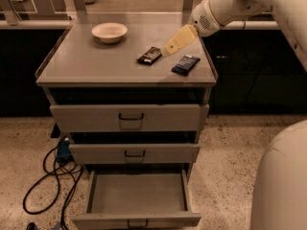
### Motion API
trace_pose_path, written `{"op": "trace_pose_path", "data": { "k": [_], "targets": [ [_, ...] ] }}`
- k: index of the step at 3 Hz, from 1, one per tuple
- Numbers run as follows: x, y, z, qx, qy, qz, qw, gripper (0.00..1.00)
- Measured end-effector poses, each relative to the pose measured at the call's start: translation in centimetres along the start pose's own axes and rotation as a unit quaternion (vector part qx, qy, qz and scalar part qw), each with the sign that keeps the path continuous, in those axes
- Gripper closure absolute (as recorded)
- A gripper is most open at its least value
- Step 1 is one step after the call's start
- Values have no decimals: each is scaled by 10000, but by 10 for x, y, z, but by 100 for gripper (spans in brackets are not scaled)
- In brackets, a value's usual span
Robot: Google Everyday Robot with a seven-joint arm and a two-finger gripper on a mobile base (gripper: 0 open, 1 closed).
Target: Place rxbar chocolate into bottom drawer
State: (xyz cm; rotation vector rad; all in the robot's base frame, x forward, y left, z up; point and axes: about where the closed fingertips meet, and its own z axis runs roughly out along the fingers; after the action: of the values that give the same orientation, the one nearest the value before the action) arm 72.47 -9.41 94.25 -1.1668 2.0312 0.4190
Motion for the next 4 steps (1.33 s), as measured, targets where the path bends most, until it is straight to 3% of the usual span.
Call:
{"op": "trace_pose_path", "data": {
  "k": [1,2,3,4],
  "targets": [
    [0,0,0,-6,-4,-2,10000,0],
    [-4,-3,14,193,-29,39,9998,0],
    [-19,-21,33,681,-81,181,9975,0],
    [-35,-47,54,1186,-17,443,9920,0]
  ]
}}
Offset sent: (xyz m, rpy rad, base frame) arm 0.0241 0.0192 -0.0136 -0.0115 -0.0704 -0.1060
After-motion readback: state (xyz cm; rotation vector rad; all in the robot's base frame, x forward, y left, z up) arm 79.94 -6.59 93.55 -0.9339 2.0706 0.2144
